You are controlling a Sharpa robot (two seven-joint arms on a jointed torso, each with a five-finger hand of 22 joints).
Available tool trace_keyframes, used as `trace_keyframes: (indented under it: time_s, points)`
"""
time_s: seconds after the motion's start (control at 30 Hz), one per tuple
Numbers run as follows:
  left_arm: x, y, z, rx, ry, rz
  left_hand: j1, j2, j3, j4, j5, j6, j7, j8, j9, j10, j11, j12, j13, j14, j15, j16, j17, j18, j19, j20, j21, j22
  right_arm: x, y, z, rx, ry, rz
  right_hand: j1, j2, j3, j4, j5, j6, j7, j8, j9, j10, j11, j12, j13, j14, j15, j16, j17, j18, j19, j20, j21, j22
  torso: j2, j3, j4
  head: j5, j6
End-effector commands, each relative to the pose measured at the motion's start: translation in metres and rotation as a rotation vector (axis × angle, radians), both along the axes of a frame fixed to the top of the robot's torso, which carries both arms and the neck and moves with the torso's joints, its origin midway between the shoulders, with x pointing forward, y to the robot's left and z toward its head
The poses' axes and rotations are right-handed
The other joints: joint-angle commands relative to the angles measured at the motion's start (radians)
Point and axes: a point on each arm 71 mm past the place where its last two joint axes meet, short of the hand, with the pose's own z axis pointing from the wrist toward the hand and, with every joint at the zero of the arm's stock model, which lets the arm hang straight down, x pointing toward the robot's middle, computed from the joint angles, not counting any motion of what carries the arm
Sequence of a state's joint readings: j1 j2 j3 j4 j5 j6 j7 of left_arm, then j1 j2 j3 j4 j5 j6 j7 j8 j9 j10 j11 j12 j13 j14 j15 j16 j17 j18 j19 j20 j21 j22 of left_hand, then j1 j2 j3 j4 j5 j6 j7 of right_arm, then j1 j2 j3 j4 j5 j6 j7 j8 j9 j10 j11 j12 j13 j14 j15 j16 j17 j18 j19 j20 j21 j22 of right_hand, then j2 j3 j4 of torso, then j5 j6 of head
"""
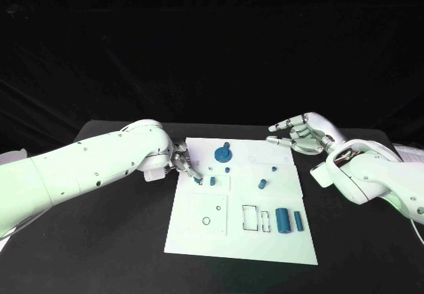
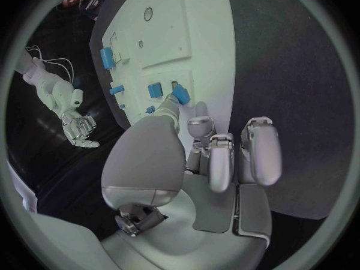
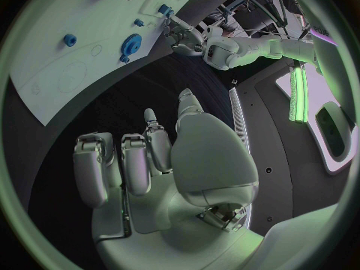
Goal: Assemble the parts on the task board
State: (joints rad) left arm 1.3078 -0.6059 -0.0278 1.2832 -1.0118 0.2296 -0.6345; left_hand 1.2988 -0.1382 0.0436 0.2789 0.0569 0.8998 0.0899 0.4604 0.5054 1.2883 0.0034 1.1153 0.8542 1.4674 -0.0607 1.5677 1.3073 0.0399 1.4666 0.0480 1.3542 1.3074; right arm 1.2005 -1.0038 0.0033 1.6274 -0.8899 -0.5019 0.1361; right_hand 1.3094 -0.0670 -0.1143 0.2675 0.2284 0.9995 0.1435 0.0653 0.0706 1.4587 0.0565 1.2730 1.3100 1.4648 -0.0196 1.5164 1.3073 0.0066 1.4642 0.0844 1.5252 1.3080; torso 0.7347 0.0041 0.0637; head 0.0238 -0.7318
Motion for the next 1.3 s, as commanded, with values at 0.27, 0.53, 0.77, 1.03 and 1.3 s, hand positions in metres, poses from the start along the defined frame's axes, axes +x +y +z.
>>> trace_keyframes:
  time_s: [0.27, 0.53, 0.77, 1.03, 1.3]
  points:
    - [-0.0034, -0.0039, -0.0061, 0.022, 0.031, -0.038, 0.052, 0.018, 0.025, -0.014, 0.002, 0.012, 0.003, -0.005, -0.123, 0.001, 0.009, 0.003, -0.004, 0.103, 0.009, 0.003, 0.263, 0.009, 0.035, 0.005, 0.008, 0.142, -0.0006, 0.0016, -0.0008, -0.007, 0.006, 0.013, 0.003, 0.007, -0.008, -0.001, 0.0, -0.003, -0.001, 0.0, 0.002, -0.008, 0.0, -0.001, 0.108, 0.083, 0.002, -0.006, 0.165, 0.013, 0.062, 0.004, -0.005, 0.185, 0.0, -0.0001, 0.0, 0.001, -0.001]
    - [-0.0036, -0.0046, -0.0063, 0.025, 0.035, -0.042, 0.056, 0.019, 0.028, -0.016, 0.002, 0.012, 0.003, -0.005, -0.125, 0.001, 0.009, 0.003, -0.004, 0.103, 0.009, 0.003, 0.263, 0.008, 0.035, 0.005, 0.008, 0.142, -0.0007, 0.0016, -0.0008, -0.007, 0.006, 0.013, 0.003, 0.007, -0.008, -0.001, 0.0, -0.003, -0.001, 0.0, 0.002, -0.008, 0.0, -0.001, 0.108, 0.083, 0.002, -0.006, 0.165, 0.013, 0.062, 0.004, -0.005, 0.185, 0.001, -0.0003, 0.0002, 0.001, -0.002]
    - [-0.0034, -0.0047, -0.0064, 0.026, 0.035, -0.042, 0.092, 0.048, 0.068, -0.024, 0.002, 0.014, 0.002, -0.011, -0.135, -0.001, 0.008, 0.0, -0.008, 0.103, 0.008, 0.003, 0.263, 0.008, 0.035, 0.004, 0.009, 0.144, -0.0008, 0.0018, -0.0007, -0.007, 0.006, 0.014, 0.003, 0.01, -0.008, -0.001, 0.0, -0.003, -0.001, 0.0, 0.002, -0.007, 0.0, 0.001, 0.109, 0.083, 0.002, -0.005, 0.165, 0.013, 0.062, 0.004, -0.004, 0.185, 0.0, -0.0002, 0.0006, 0.0, -0.002]
    - [-0.004, -0.0045, -0.0069, 0.028, 0.041, -0.05, 0.158, 0.066, 0.237, -0.031, 0.004, 0.029, -0.001, -0.045, -0.172, -0.01, 0.0, -0.009, -0.013, 0.103, 0.004, 0.003, 0.263, 0.007, 0.036, -0.002, 0.015, 0.15, -0.0007, 0.002, -0.0008, -0.007, 0.006, 0.015, 0.003, 0.011, -0.008, -0.001, 0.0, -0.003, -0.001, 0.001, 0.002, -0.007, 0.0, 0.001, 0.109, 0.084, 0.002, -0.005, 0.166, 0.013, 0.062, 0.004, -0.004, 0.185, 0.0, -0.0003, 0.0005, 0.002, -0.002]
    - [-0.0042, -0.004, -0.0069, 0.028, 0.042, -0.051, 0.098, -0.015, 0.487, -0.018, 0.003, 0.059, 0.001, -0.079, -0.206, -0.004, 0.005, -0.007, -0.018, 0.103, 0.008, 0.003, 0.263, 0.007, 0.035, 0.001, 0.015, 0.155, -0.0007, 0.0023, -0.0007, -0.006, 0.005, 0.016, 0.003, 0.011, -0.008, -0.001, 0.0, -0.003, -0.001, 0.001, 0.002, -0.007, 0.0, 0.001, 0.109, 0.084, 0.002, -0.005, 0.166, 0.013, 0.062, 0.004, -0.004, 0.185, 0.0, -0.0003, 0.0004, 0.003, -0.002]
